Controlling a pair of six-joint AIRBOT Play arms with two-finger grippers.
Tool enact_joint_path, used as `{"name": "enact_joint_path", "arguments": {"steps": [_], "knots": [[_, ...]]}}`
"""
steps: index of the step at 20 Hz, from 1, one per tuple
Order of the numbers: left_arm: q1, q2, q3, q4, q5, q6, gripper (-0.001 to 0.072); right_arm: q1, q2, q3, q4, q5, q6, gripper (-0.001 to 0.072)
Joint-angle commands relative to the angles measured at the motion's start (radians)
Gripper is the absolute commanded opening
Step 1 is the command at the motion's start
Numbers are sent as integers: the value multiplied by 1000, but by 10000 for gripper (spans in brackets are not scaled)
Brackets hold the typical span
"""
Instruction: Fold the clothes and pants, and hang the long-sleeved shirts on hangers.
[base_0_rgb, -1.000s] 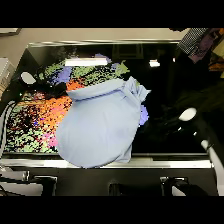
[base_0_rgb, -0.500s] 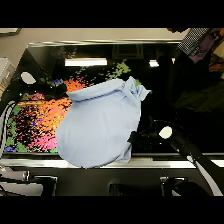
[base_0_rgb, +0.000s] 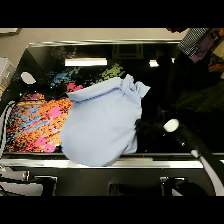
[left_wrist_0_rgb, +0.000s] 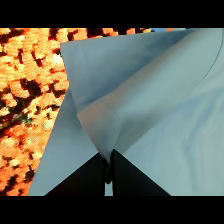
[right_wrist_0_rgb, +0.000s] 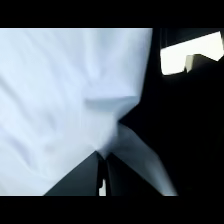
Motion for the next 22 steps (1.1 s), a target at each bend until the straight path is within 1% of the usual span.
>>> {"name": "enact_joint_path", "arguments": {"steps": [1,3,5,8,11,12,13,14,15,16,17,19,21,22], "knots": [[0,0,1,0,-31,2,19,-282,-21,212,-105,47,21,38],[-6,-2,0,0,-57,2,19,-417,-90,381,-104,41,-22,38],[-25,-10,0,0,-77,2,19,-456,-195,544,-100,30,-29,38],[-63,-25,0,0,-79,1,19,-409,-381,728,-67,31,-29,38],[-97,-49,0,0,-79,-3,19,-341,-514,793,-23,32,-28,40],[-106,-54,0,0,-79,-3,19,-328,-530,793,-14,43,-28,60],[-111,-57,0,0,-79,-3,19,-325,-535,793,-13,64,-28,156],[-113,-57,0,0,-77,-3,19,-330,-530,794,-18,92,-31,214],[-114,-57,0,0,-77,-3,19,-346,-517,795,-18,141,-35,317],[-113,-57,0,0,-78,-3,19,-369,-497,795,-18,203,-52,392],[-113,-57,0,0,-80,-3,19,-400,-469,795,-19,285,-97,420],[-113,-57,0,0,-82,-2,19,-462,-406,794,-38,449,-206,420],[-113,-57,0,0,-91,-2,19,-521,-319,758,-110,565,-237,430],[-113,-57,0,0,-95,-2,19,-547,-265,711,-134,583,-243,431]]}}
